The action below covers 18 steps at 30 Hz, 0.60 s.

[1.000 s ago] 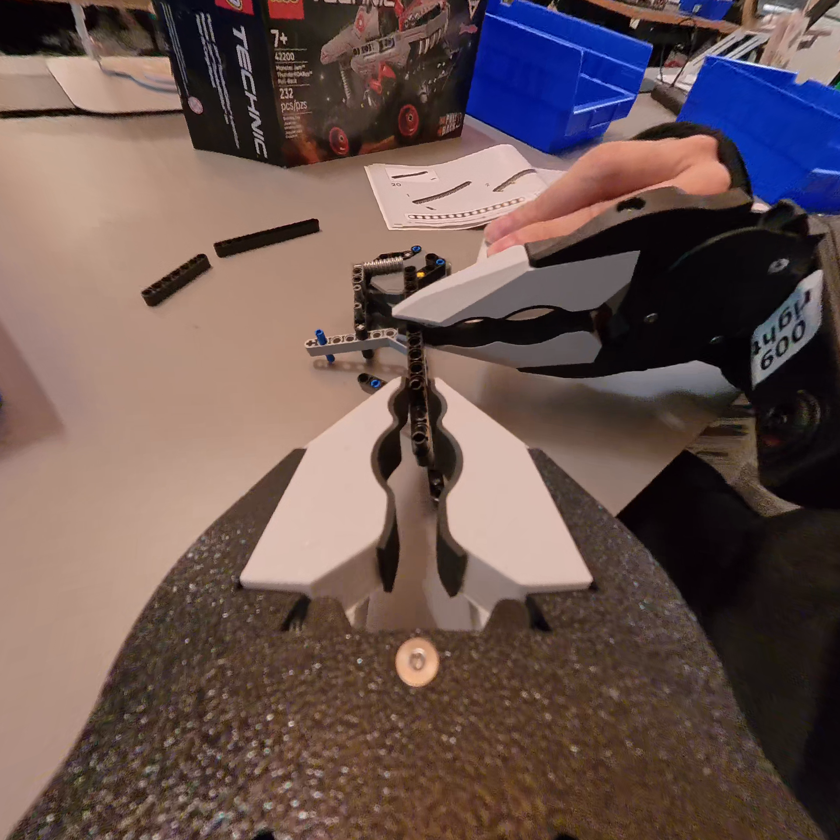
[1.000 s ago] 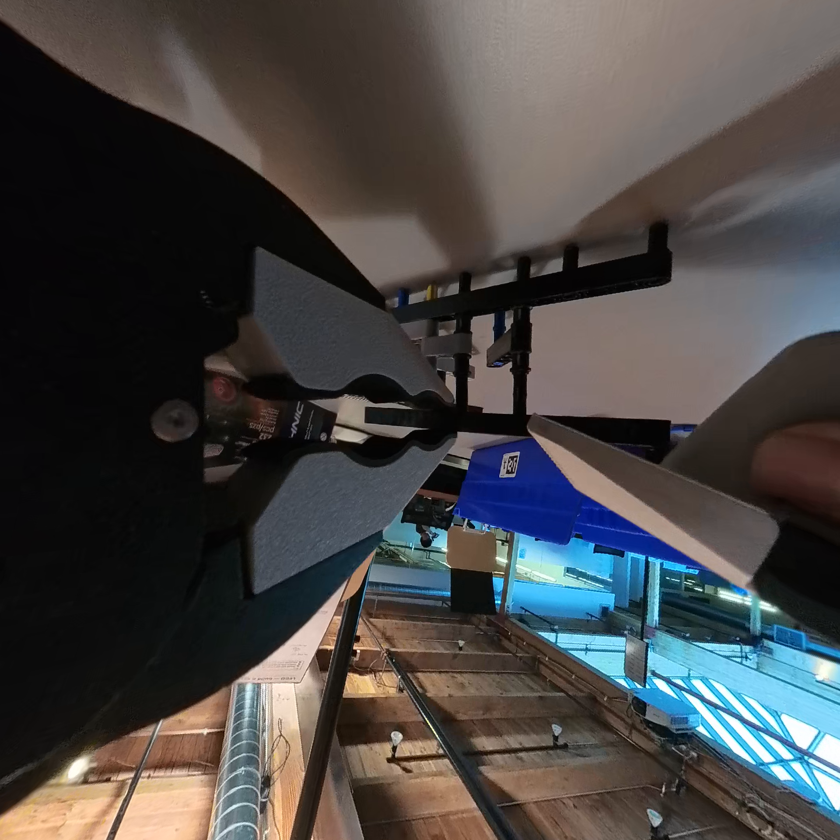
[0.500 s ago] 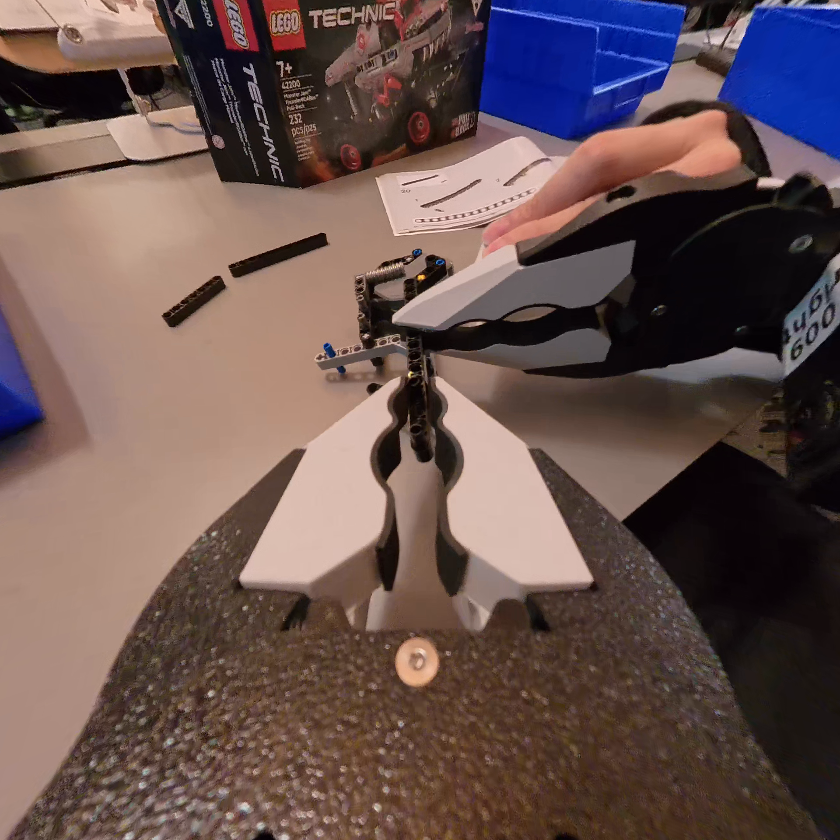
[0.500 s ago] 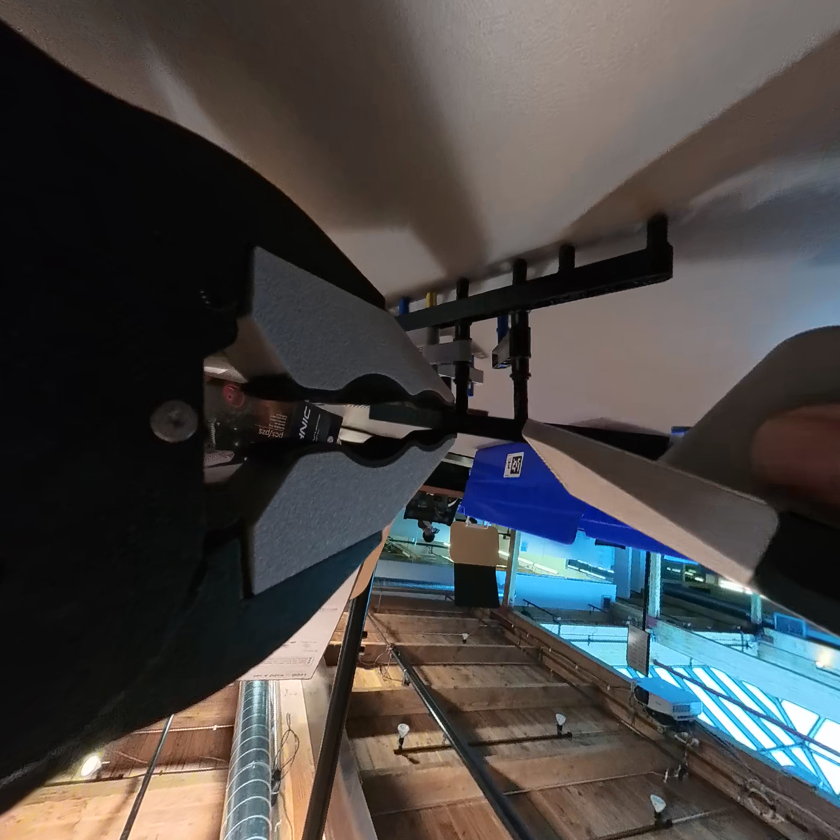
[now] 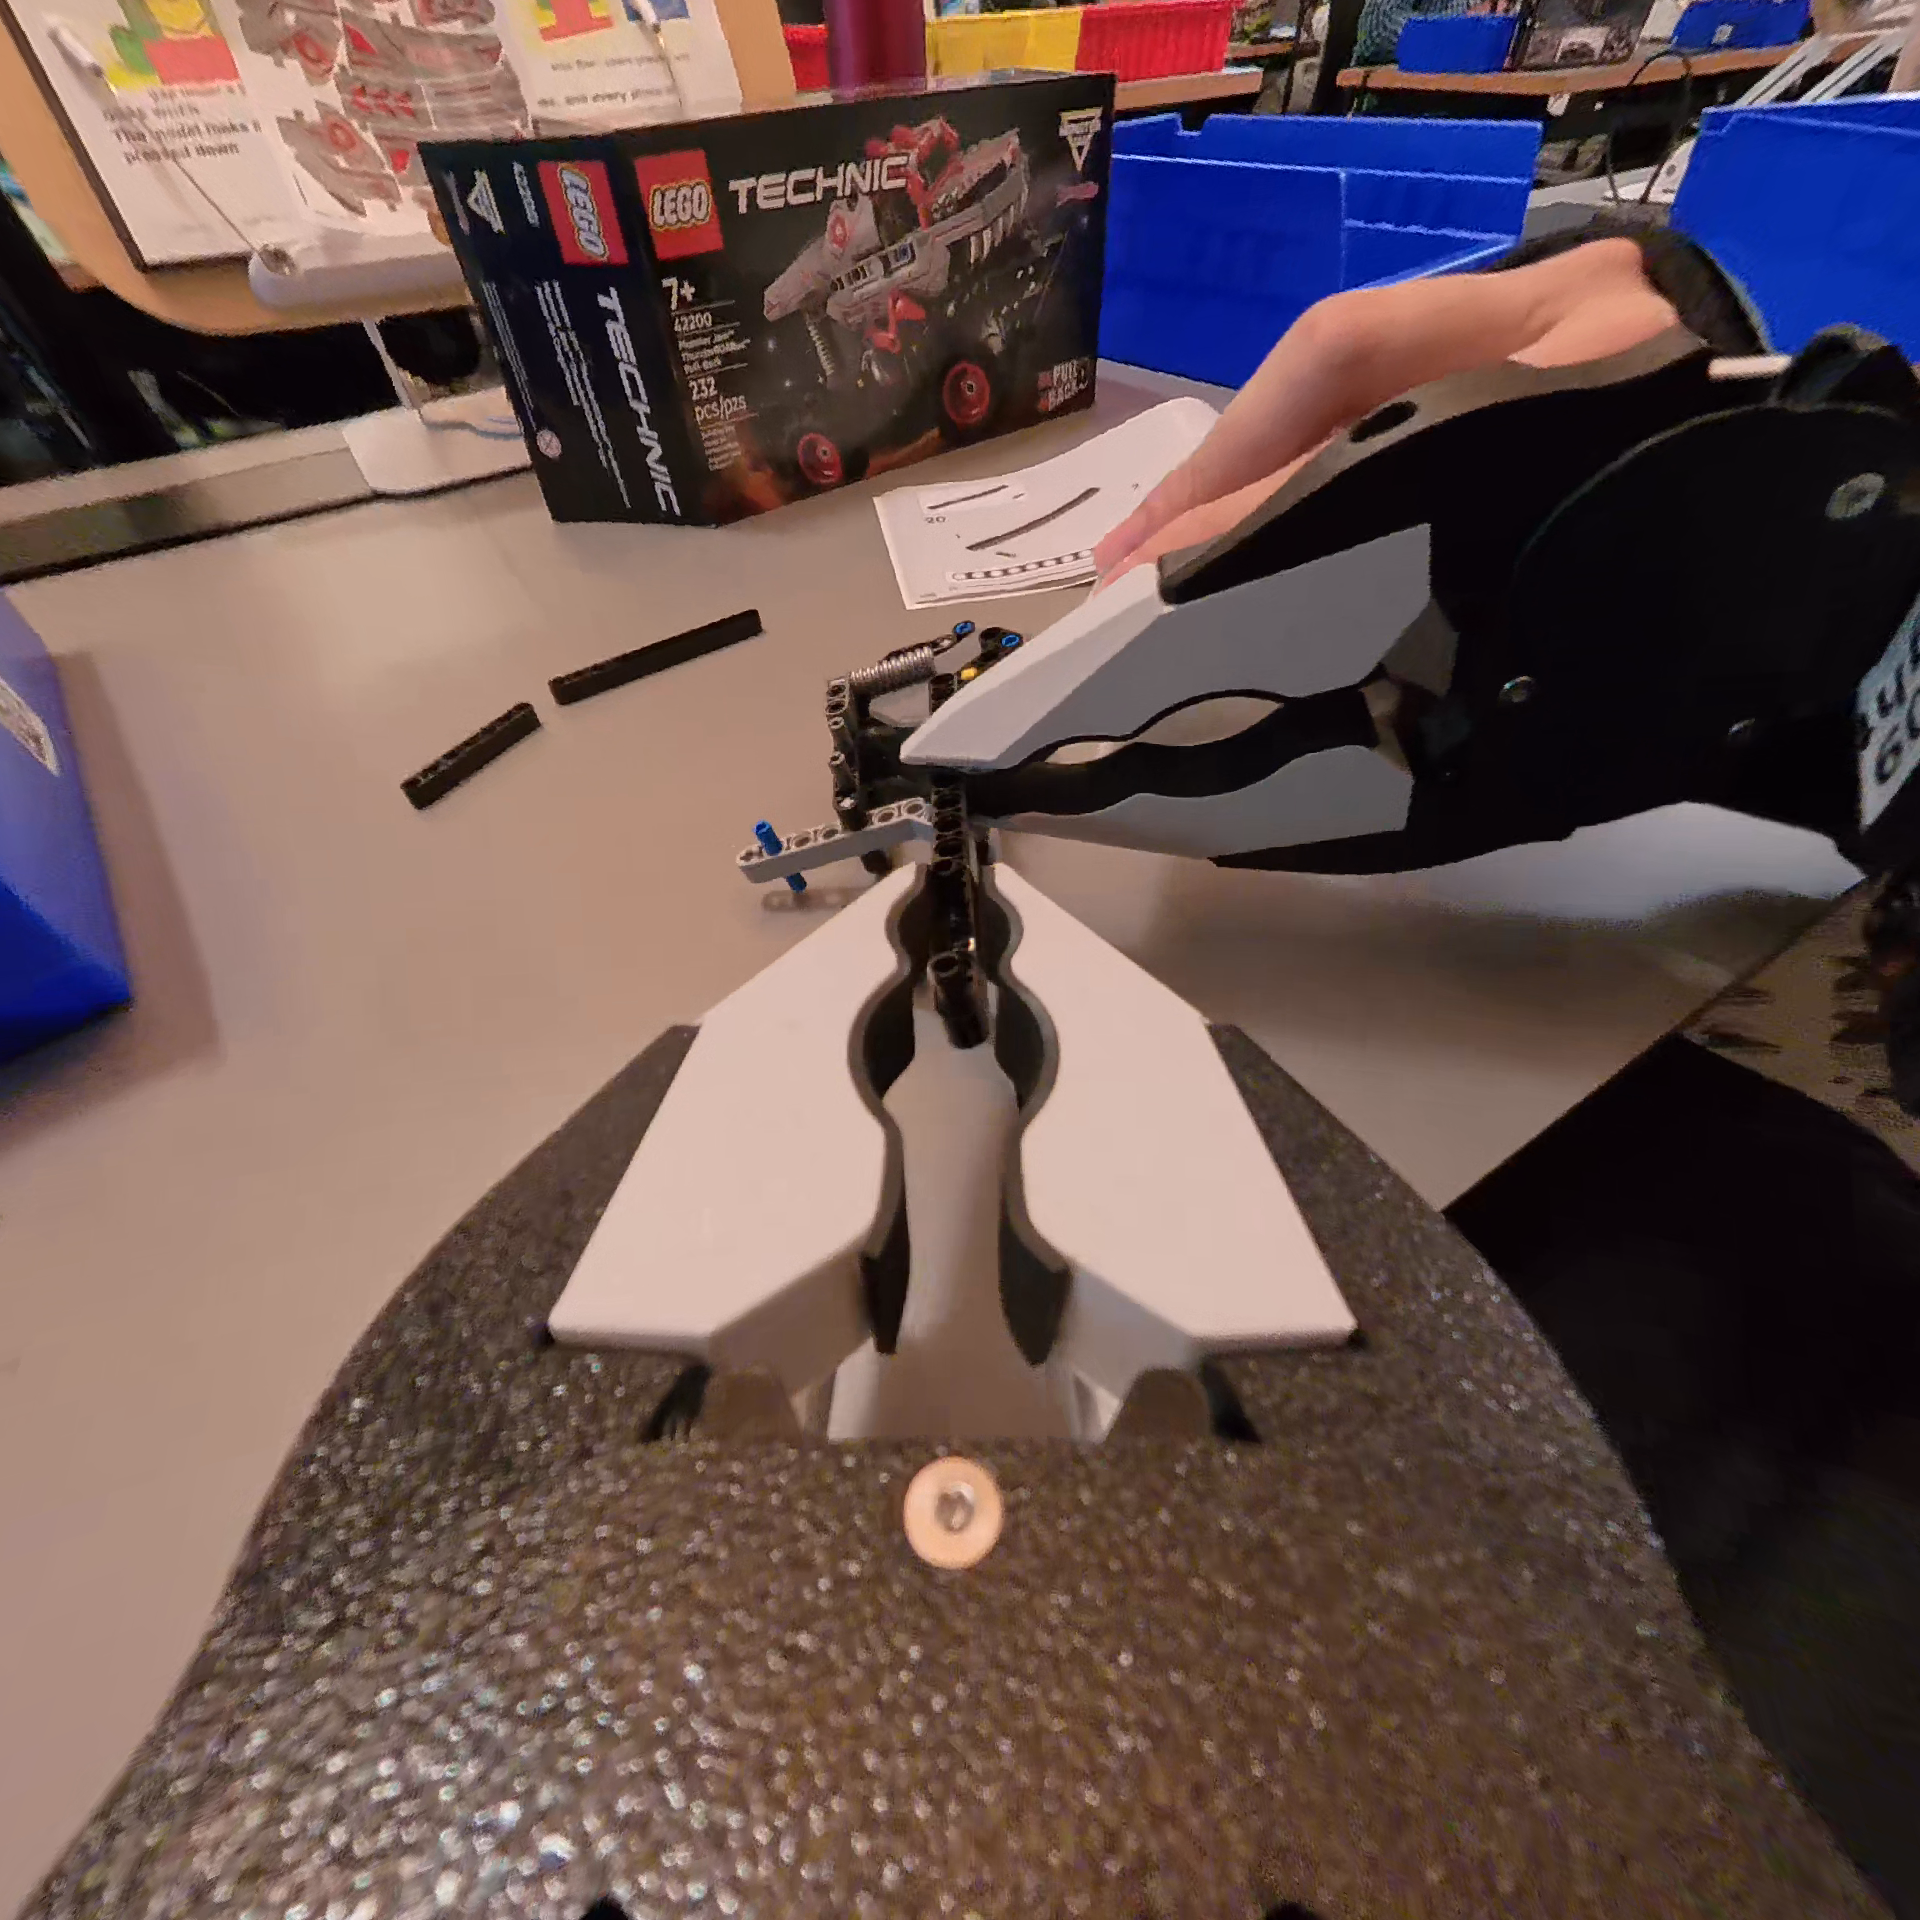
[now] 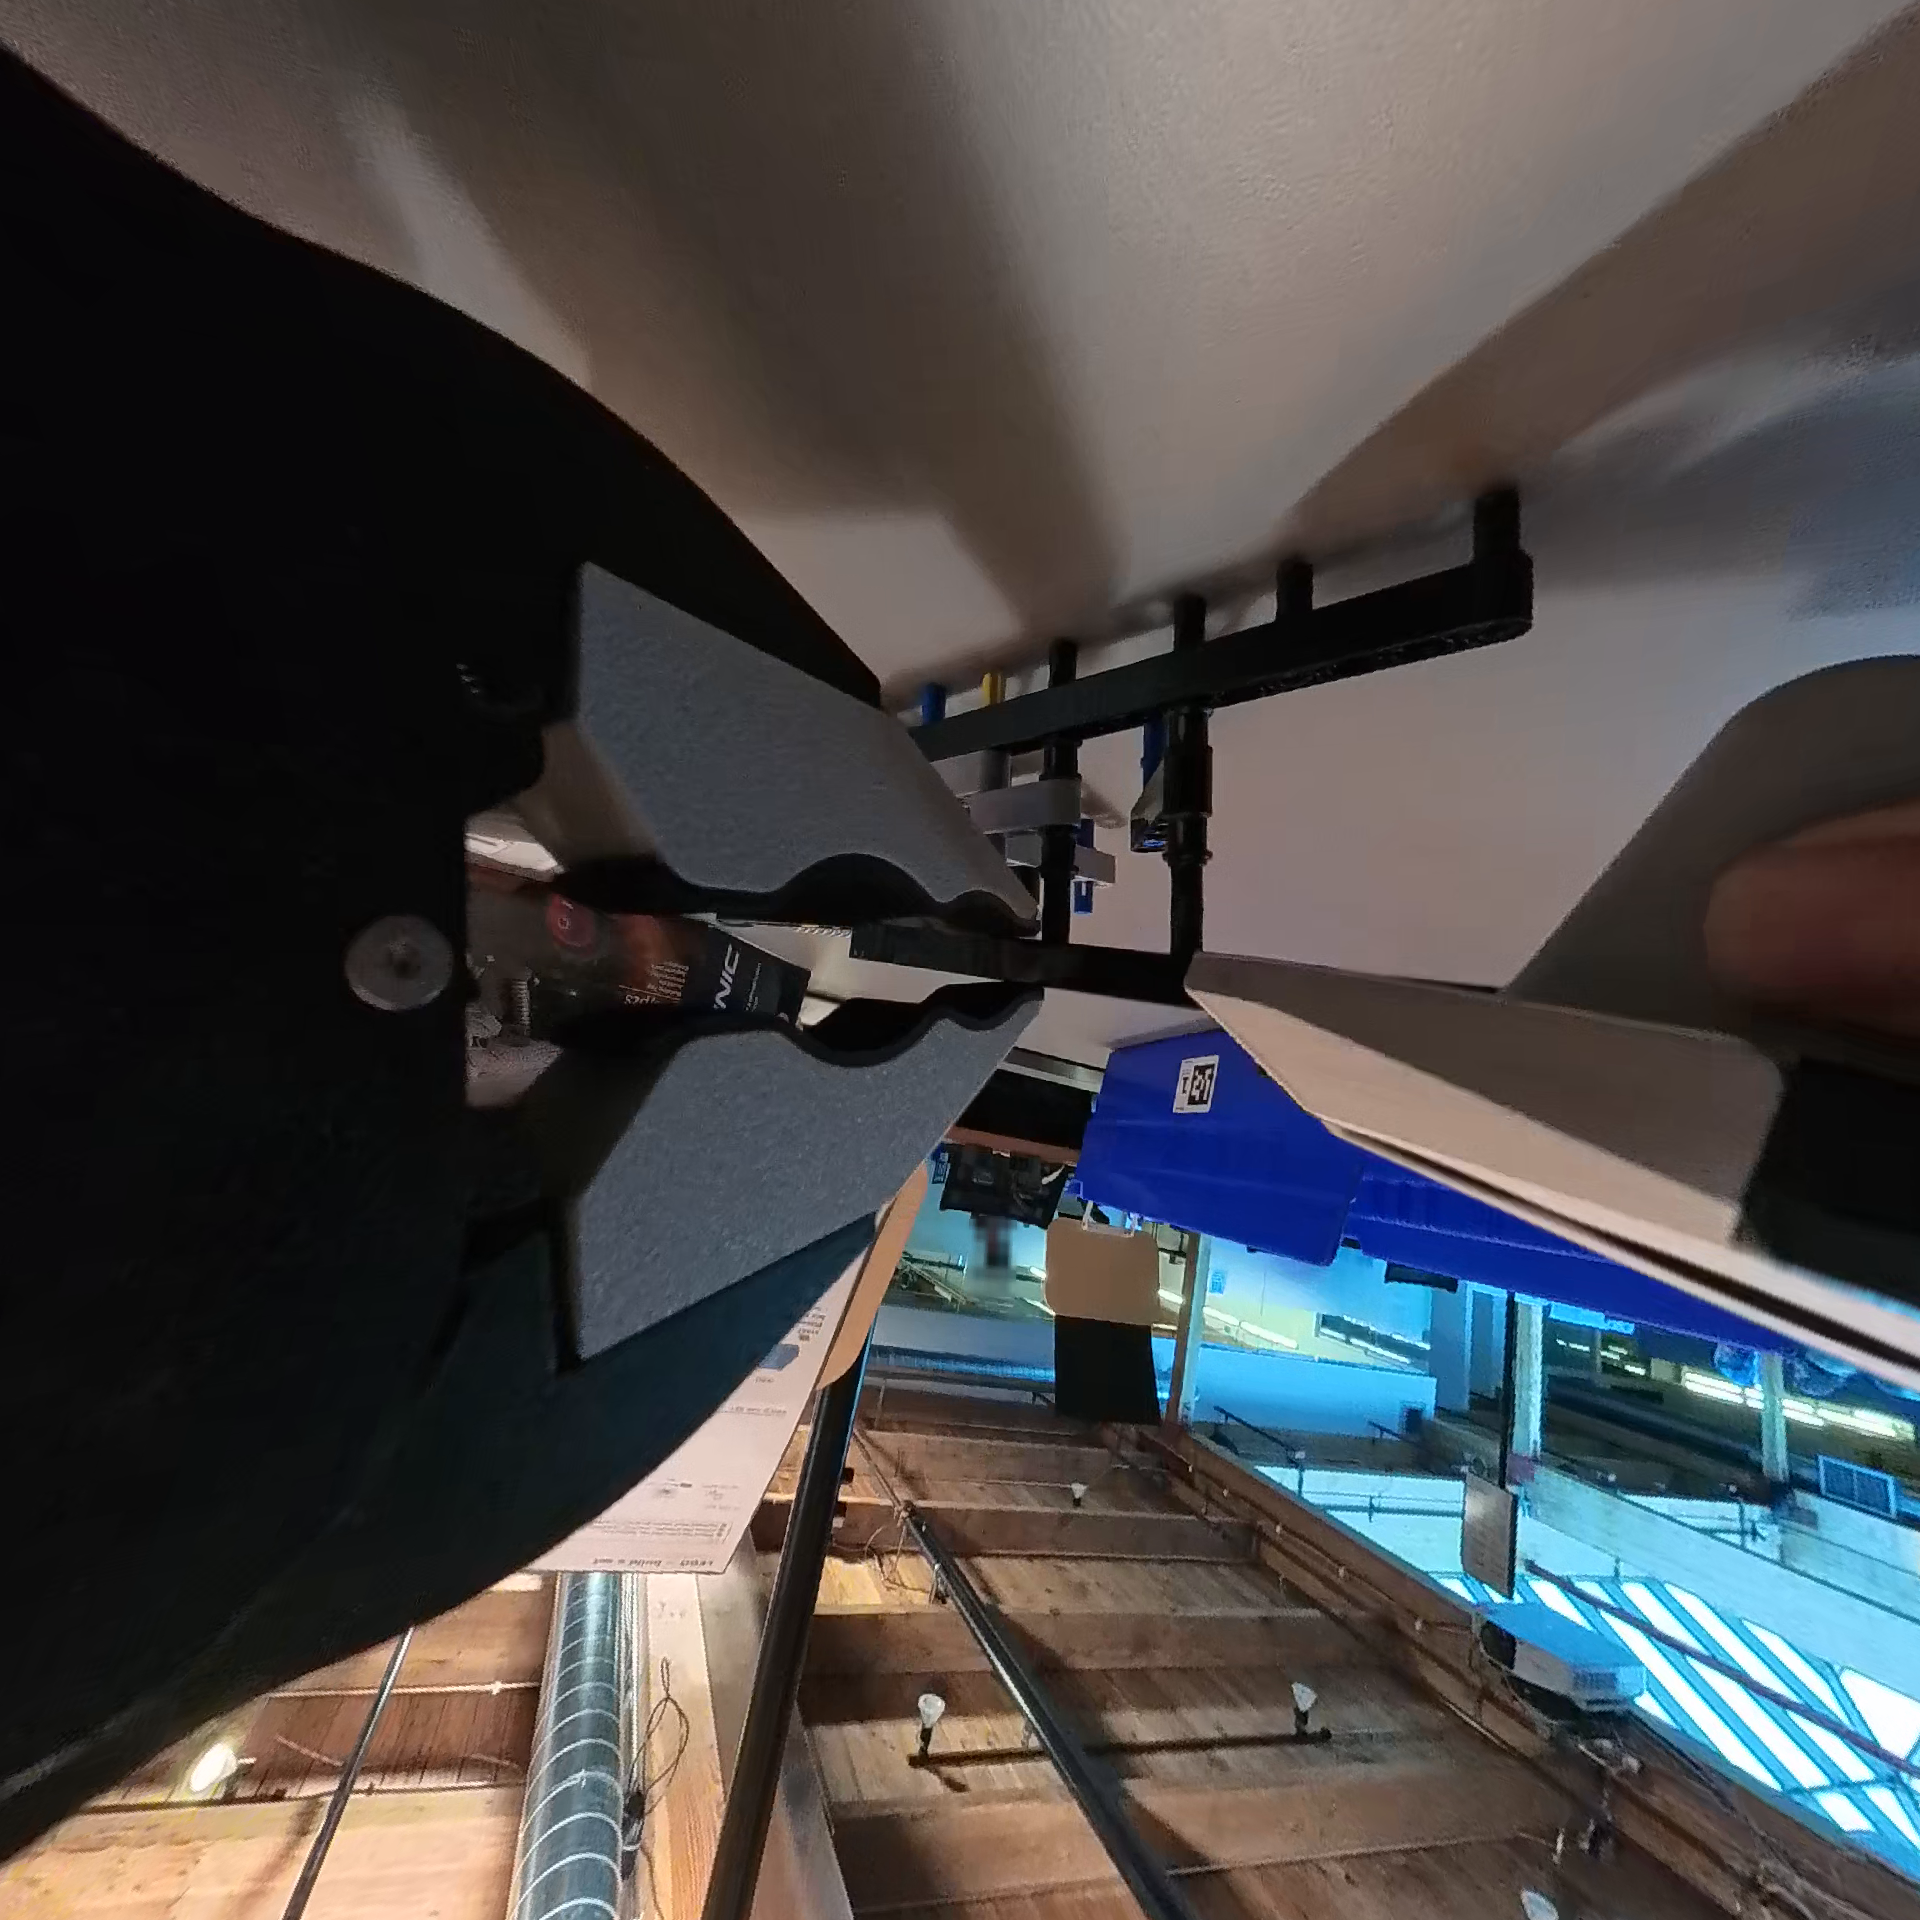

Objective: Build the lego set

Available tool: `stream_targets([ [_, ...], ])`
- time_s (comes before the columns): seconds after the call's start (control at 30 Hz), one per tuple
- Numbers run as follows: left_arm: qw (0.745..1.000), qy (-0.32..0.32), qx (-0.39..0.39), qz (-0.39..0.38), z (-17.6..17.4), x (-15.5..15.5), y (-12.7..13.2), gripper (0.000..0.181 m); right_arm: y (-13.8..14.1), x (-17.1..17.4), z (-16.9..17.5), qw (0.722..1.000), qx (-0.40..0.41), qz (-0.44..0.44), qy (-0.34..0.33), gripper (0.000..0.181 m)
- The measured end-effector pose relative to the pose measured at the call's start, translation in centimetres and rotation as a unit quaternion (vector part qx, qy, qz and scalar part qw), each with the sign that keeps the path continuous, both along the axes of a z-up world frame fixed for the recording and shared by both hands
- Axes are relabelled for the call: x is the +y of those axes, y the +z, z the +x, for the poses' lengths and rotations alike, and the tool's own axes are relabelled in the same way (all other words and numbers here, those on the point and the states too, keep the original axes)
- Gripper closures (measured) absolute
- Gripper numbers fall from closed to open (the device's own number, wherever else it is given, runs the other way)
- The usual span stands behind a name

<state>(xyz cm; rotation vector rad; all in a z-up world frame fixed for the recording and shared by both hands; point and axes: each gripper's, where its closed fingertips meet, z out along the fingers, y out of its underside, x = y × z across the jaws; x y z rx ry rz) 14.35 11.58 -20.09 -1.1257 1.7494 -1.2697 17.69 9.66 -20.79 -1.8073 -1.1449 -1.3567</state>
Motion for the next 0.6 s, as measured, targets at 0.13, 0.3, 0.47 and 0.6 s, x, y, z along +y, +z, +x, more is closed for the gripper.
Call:
stream_targets([
  [0.13, 0.998, -0.008, -0.038, 0.053, -0.5, -0.1, 0.1, 0.165, 0.0, -0.1, -0.1, 1.0, 0.001, 0.012, 0.008, 0.176],
  [0.3, 0.998, -0.05, 0.049, -0.003, -2.3, -0.3, -1.6, 0.161, 0.0, -0.2, -0.2, 1.0, -0.011, 0.005, 0.009, 0.176],
  [0.47, 0.988, -0.122, 0.089, -0.014, -1.8, 0.8, -2.5, 0.165, 0.0, -0.2, -0.3, 1.0, -0.003, 0.002, 0.014, 0.175],
  [0.6, 0.944, -0.275, 0.16, -0.091, -2.8, 0.6, -1.4, 0.169, 0.0, -0.3, -0.4, 1.0, -0.017, 0.0, 0.017, 0.175],
])
